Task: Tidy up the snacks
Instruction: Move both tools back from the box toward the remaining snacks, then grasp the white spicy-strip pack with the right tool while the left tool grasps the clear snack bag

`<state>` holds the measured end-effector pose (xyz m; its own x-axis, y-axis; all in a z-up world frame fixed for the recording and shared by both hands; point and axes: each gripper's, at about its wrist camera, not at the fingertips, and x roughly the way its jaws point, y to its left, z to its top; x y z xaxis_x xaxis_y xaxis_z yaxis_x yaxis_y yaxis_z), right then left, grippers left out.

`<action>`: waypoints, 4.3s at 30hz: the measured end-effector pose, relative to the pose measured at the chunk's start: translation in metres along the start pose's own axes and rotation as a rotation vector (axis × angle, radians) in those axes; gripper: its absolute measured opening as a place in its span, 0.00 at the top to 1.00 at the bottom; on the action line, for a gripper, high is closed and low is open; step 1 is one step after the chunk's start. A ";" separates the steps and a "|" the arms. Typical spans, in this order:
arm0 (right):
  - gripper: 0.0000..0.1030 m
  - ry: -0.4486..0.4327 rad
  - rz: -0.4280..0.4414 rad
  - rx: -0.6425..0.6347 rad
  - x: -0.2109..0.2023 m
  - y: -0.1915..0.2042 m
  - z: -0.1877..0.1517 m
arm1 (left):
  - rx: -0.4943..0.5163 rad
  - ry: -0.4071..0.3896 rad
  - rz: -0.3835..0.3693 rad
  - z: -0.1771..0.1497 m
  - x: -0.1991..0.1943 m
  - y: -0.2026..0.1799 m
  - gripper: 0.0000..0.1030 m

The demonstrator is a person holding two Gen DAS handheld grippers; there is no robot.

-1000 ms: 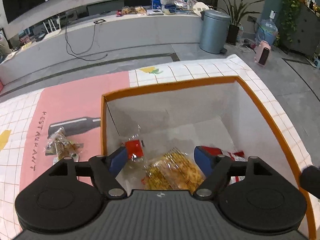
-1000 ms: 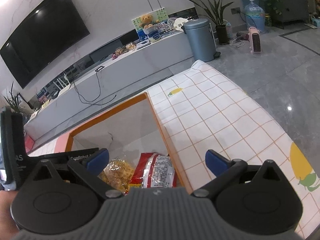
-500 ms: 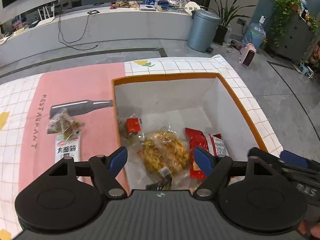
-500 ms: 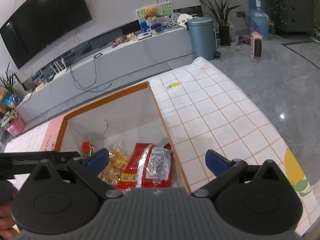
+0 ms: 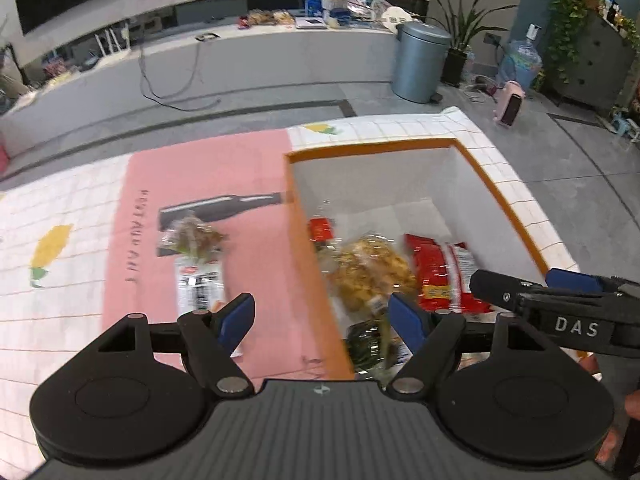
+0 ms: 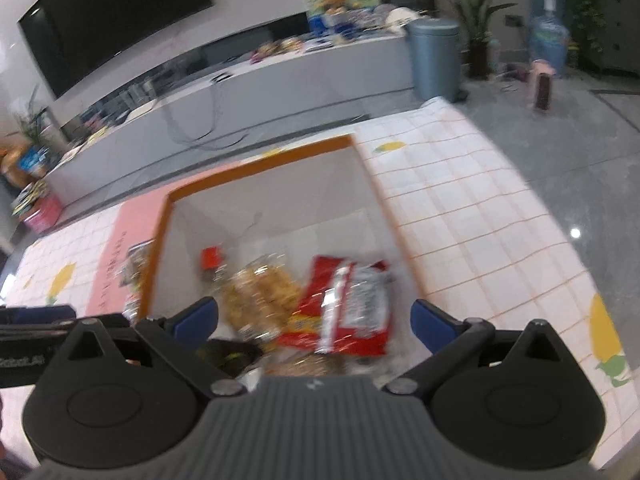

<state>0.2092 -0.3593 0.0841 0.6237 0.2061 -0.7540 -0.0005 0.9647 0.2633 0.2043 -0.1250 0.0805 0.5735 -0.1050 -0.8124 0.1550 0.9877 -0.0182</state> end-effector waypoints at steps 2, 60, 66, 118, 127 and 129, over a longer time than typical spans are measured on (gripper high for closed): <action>0.03 -0.001 0.029 -0.020 -0.002 0.010 0.000 | 0.004 -0.003 0.018 -0.003 -0.006 0.007 0.13; 0.06 -0.120 0.081 -0.270 0.183 0.216 -0.101 | -0.344 -0.048 -0.011 -0.069 0.074 0.286 0.13; 0.06 -0.145 0.003 -0.353 0.197 0.232 -0.107 | -0.366 -0.055 0.018 -0.071 0.072 0.296 0.13; 0.51 -0.196 -0.013 -0.337 0.192 0.235 -0.109 | -0.349 0.156 -0.050 0.052 0.152 0.181 0.18; 0.51 -0.198 -0.020 -0.346 0.192 0.237 -0.110 | -0.339 0.279 -0.072 0.079 0.178 0.176 0.18; 0.51 -0.198 -0.021 -0.347 0.192 0.237 -0.109 | -0.265 0.303 -0.036 0.087 0.182 0.166 0.18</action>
<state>0.2432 -0.0732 -0.0640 0.7652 0.1833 -0.6171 -0.2294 0.9733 0.0047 0.4042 0.0097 -0.0195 0.3027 -0.1406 -0.9427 -0.0644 0.9838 -0.1674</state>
